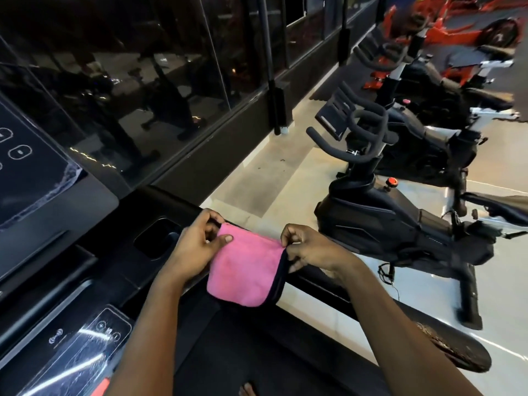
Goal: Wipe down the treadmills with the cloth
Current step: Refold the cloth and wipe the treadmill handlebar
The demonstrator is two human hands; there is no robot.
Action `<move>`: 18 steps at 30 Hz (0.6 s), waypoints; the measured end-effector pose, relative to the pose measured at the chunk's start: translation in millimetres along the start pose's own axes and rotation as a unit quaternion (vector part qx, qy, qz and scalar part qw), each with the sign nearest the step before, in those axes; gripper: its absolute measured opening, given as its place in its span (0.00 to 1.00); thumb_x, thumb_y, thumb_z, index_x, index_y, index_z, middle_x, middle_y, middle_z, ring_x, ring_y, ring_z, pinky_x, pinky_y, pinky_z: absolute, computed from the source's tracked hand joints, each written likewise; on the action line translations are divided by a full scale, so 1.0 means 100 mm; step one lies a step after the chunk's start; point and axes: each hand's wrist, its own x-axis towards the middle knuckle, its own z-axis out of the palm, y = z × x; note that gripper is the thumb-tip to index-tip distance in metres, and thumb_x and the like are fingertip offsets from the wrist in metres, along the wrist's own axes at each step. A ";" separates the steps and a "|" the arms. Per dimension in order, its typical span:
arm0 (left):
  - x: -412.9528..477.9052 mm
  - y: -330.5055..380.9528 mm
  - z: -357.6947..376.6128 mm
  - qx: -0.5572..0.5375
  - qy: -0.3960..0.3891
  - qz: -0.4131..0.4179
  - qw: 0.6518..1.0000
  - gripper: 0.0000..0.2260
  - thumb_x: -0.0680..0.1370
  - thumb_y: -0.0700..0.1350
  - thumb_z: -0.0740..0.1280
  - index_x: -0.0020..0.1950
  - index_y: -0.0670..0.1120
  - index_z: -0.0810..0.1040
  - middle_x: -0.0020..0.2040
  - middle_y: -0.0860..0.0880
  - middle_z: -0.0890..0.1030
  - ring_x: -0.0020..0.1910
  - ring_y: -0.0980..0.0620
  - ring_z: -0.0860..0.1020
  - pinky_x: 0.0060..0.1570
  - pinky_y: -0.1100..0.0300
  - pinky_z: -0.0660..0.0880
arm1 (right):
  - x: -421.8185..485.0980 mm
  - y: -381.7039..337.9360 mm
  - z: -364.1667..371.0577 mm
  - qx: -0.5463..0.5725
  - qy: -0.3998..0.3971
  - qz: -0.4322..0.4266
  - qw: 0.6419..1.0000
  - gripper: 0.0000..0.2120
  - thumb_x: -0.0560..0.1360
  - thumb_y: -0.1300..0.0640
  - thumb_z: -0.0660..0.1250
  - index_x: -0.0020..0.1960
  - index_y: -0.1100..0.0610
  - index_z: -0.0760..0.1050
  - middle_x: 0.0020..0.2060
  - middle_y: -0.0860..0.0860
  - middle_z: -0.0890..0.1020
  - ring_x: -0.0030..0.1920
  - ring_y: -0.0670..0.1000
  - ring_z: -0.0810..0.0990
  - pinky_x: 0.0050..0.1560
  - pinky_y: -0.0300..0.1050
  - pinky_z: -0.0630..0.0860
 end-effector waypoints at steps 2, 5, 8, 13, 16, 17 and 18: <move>0.28 -0.06 -0.05 0.035 0.013 0.004 0.999 0.12 0.76 0.42 0.74 0.53 0.53 0.75 0.38 0.49 0.82 0.34 0.59 0.76 0.35 0.68 0.72 | 0.19 -0.05 0.08 -0.007 0.045 0.012 0.999 0.09 0.73 0.72 0.63 0.44 0.59 0.72 0.41 0.58 0.74 0.40 0.54 0.76 0.46 0.57 0.85; 0.77 -0.29 -0.04 0.093 0.012 -0.007 0.996 0.10 0.77 0.42 0.73 0.55 0.49 0.75 0.41 0.50 0.82 0.39 0.55 0.79 0.37 0.67 0.72 | 0.60 -0.07 0.26 -0.135 0.163 0.061 0.975 0.06 0.73 0.67 0.63 0.45 0.58 0.75 0.43 0.56 0.80 0.43 0.56 0.80 0.48 0.53 0.84; 1.19 -0.71 0.05 0.148 -0.053 -0.025 0.987 0.06 0.77 0.40 0.72 0.51 0.45 0.77 0.39 0.51 0.80 0.42 0.50 0.80 0.44 0.59 0.76 | 0.99 -0.05 0.60 -0.324 0.258 0.089 0.906 0.14 0.73 0.60 0.65 0.58 0.58 0.76 0.56 0.56 0.79 0.57 0.59 0.78 0.55 0.47 0.76; 1.61 -1.34 -0.12 0.161 -0.044 0.014 0.986 0.03 0.78 0.47 0.69 0.45 0.51 0.80 0.44 0.50 0.84 0.44 0.49 0.82 0.50 0.53 0.79 | 1.44 0.09 1.39 -0.416 0.179 0.111 0.885 0.37 0.81 0.34 0.50 0.82 0.52 0.49 0.80 0.55 0.60 0.78 0.62 0.61 0.74 0.71 0.53; 1.73 -1.60 -0.29 0.210 -0.034 0.029 0.977 0.05 0.80 0.44 0.67 0.48 0.48 0.82 0.46 0.46 0.84 0.46 0.43 0.82 0.48 0.49 0.79 | 1.66 0.12 1.49 -0.488 0.184 0.167 0.837 0.41 0.77 0.26 0.43 0.82 0.47 0.46 0.78 0.58 0.62 0.75 0.67 0.63 0.70 0.76 0.51; 1.75 -1.66 -0.32 0.219 -0.034 0.046 0.974 0.05 0.79 0.43 0.67 0.50 0.46 0.83 0.48 0.46 0.85 0.48 0.43 0.82 0.49 0.49 0.79 | 1.71 0.07 1.47 -0.493 0.183 0.180 0.831 0.41 0.76 0.24 0.43 0.82 0.47 0.50 0.75 0.59 0.67 0.71 0.66 0.67 0.68 0.75 0.54; 1.77 -1.72 -0.33 0.221 -0.036 0.063 0.973 0.06 0.79 0.41 0.67 0.52 0.45 0.84 0.50 0.46 0.85 0.51 0.43 0.82 0.52 0.49 0.78 | 1.81 0.03 1.43 -0.482 0.176 0.189 0.837 0.41 0.75 0.23 0.43 0.81 0.46 0.54 0.71 0.58 0.72 0.68 0.66 0.71 0.67 0.73 0.57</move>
